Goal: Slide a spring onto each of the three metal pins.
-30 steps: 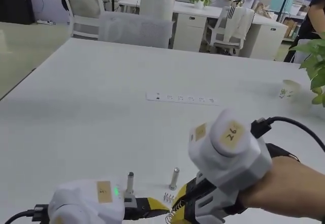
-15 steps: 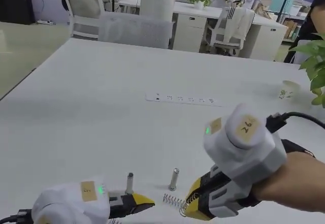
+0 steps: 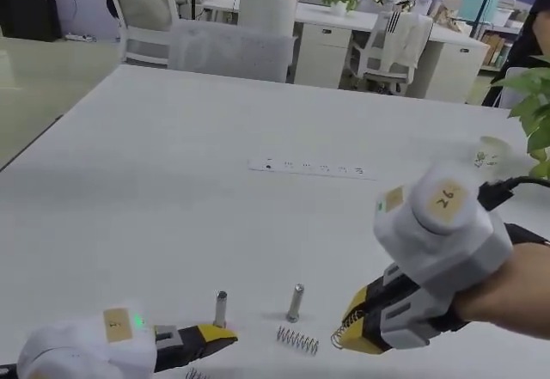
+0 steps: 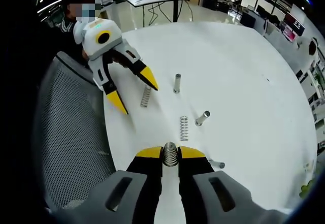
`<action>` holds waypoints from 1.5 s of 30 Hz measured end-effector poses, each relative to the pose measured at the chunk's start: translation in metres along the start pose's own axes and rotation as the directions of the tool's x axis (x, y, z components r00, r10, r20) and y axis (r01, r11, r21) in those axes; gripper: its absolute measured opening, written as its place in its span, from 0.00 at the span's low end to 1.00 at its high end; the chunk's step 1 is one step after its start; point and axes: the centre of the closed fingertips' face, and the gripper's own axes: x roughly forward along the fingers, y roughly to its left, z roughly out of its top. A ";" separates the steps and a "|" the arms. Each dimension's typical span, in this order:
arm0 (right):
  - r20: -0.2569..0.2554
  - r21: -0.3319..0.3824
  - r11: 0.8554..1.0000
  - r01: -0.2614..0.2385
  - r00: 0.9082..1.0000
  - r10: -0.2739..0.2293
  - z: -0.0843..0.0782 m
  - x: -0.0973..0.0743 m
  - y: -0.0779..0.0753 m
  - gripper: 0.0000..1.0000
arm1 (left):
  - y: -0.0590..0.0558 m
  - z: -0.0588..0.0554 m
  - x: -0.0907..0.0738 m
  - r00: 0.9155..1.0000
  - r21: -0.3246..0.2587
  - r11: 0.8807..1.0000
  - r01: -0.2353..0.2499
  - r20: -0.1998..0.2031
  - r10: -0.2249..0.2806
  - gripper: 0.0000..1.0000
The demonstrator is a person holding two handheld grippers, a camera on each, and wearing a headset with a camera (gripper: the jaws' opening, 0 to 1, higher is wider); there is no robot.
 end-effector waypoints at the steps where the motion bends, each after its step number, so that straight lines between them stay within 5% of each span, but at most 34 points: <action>1: -0.005 0.001 1.000 0.000 1.000 0.000 -0.002 -0.001 -0.001 0.08 | 0.001 0.000 -0.002 1.000 -0.004 1.000 -0.007 0.001 0.007 0.38; 13: -0.062 0.010 0.996 0.084 0.995 -0.083 -0.019 -0.025 -0.041 0.08 | 0.010 -0.006 -0.012 0.999 -0.028 0.998 -0.052 0.002 0.052 0.38; 22: -0.113 0.025 0.986 0.166 0.980 -0.163 -0.034 -0.029 -0.077 0.08 | 0.013 -0.008 -0.017 0.998 -0.038 0.997 -0.069 0.000 0.069 0.39; 45: -0.172 0.023 0.993 0.118 0.979 -0.112 -0.045 -0.001 -0.082 0.08 | 0.016 -0.009 -0.019 0.997 -0.042 0.996 -0.082 -0.003 0.082 0.38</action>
